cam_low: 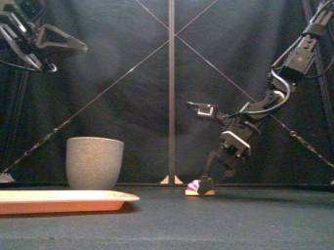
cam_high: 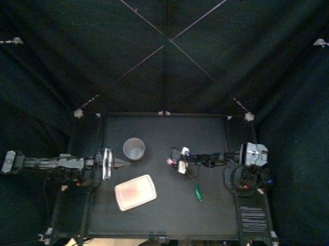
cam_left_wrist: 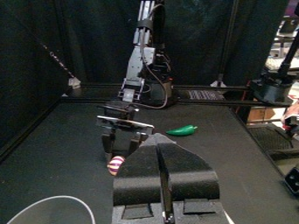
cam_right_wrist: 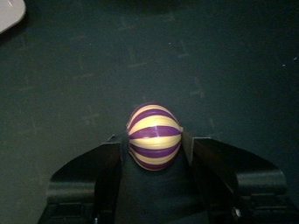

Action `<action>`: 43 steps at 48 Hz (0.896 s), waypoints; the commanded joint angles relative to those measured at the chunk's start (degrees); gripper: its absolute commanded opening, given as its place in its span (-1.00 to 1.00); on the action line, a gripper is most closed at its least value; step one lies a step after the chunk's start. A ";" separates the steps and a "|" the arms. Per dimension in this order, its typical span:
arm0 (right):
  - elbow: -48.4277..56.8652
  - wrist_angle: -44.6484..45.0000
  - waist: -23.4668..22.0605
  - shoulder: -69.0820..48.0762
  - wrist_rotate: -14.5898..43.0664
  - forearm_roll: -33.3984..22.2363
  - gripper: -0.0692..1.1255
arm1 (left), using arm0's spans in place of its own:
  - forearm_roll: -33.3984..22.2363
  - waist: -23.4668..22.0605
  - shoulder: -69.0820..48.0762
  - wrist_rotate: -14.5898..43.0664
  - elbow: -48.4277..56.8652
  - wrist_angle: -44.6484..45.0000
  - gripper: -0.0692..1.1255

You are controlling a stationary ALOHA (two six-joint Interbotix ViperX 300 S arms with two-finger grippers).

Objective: Pick the onion then place it in the grey bowl
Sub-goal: Place onion in the grey bowl

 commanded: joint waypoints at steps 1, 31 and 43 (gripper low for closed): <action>-1.14 -0.09 -0.09 -1.05 0.00 0.09 0.50 | 0.00 0.18 0.35 0.00 -0.70 -0.26 -0.79; -26.37 -0.79 2.02 0.18 0.00 -5.54 0.50 | 0.09 0.26 0.35 0.09 -0.70 -0.70 -0.79; -38.76 0.26 1.85 11.07 0.00 -4.83 0.53 | 0.18 0.44 0.18 0.09 -0.79 -0.70 -0.79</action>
